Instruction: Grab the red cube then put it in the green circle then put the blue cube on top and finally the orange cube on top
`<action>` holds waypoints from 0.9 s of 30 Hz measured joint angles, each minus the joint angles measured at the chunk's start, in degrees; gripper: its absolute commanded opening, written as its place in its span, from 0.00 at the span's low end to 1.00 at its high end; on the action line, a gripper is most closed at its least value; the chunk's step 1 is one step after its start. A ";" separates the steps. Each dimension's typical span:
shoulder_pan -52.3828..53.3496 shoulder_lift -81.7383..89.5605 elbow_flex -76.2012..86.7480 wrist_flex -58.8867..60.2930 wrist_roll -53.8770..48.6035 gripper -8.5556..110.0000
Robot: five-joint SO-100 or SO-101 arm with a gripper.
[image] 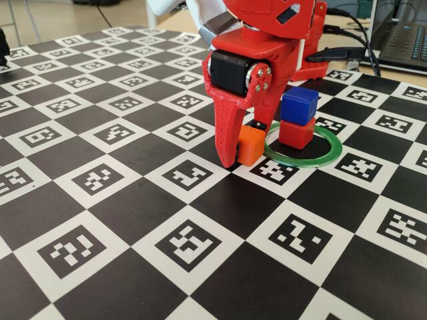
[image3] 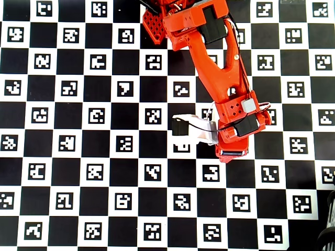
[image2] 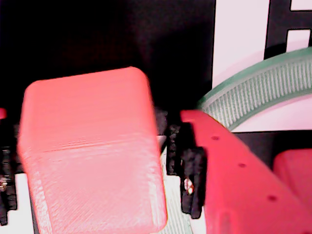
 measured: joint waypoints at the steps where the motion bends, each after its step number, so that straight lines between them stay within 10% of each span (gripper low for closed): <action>1: 0.09 0.00 0.00 0.00 0.00 0.16; 27: 0.26 1.32 -1.14 4.57 0.00 0.13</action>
